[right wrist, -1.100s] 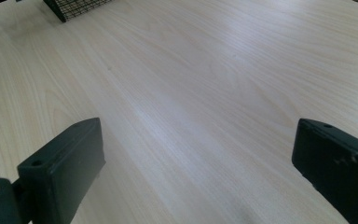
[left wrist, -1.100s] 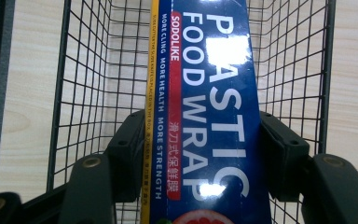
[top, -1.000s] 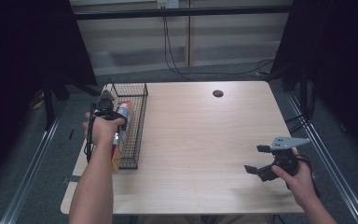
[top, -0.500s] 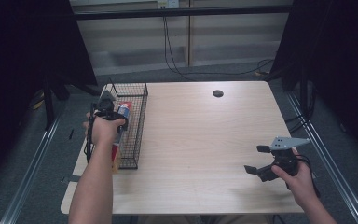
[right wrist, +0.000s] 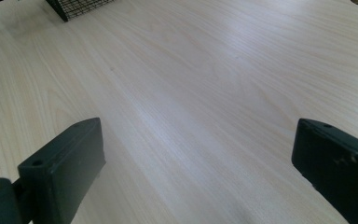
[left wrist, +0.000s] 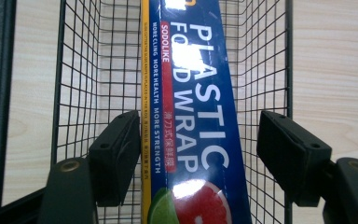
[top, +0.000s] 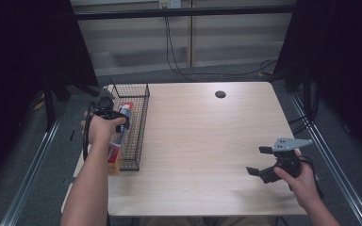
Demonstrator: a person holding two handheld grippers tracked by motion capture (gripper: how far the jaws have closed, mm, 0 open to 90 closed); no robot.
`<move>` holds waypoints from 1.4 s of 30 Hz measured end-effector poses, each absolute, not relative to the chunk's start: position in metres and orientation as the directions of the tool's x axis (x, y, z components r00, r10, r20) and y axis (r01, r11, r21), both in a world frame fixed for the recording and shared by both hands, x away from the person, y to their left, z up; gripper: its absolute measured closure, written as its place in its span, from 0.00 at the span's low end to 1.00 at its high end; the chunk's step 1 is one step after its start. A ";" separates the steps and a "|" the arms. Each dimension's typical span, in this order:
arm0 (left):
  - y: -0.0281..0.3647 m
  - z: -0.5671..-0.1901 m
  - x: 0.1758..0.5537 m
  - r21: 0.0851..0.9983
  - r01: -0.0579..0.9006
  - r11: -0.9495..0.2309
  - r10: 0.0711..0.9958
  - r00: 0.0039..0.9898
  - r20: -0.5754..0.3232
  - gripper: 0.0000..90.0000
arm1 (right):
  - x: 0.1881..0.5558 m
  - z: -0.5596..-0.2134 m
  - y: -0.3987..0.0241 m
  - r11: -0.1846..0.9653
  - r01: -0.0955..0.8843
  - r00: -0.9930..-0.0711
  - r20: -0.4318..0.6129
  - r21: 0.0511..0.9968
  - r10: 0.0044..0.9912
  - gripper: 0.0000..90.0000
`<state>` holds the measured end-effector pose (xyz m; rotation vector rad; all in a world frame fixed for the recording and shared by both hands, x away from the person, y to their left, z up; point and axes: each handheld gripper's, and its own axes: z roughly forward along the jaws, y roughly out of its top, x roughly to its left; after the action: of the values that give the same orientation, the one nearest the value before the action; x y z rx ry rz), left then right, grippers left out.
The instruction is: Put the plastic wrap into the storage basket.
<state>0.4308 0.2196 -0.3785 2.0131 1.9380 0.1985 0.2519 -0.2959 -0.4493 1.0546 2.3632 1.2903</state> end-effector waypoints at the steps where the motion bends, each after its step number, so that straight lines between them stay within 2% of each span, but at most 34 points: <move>1: 0.221 -0.377 0.431 0.330 0.944 -0.024 0.988 0.073 -0.136 0.34 | 0.252 -0.449 -0.296 0.346 0.476 -0.710 0.121 0.809 0.694 0.02; 12: 0.219 -0.357 0.426 0.366 0.930 -0.041 0.978 0.113 -0.176 0.33 | 0.250 -0.449 -0.296 0.353 0.473 -0.710 0.113 0.807 0.695 0.02; 24: 0.189 -0.339 0.421 0.416 0.899 -0.139 0.945 0.246 -0.216 0.30 | 0.250 -0.449 -0.296 0.353 0.473 -0.711 0.113 0.807 0.694 0.02; 42: 0.144 -0.339 0.409 0.480 0.842 -0.249 0.871 0.411 -0.269 0.25 | 0.250 -0.449 -0.296 0.352 0.474 -0.710 0.114 0.807 0.695 0.02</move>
<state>0.4092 0.1445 -0.3387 2.1114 1.4495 0.0695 0.2502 -0.2962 -0.4490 1.0471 2.3673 1.2859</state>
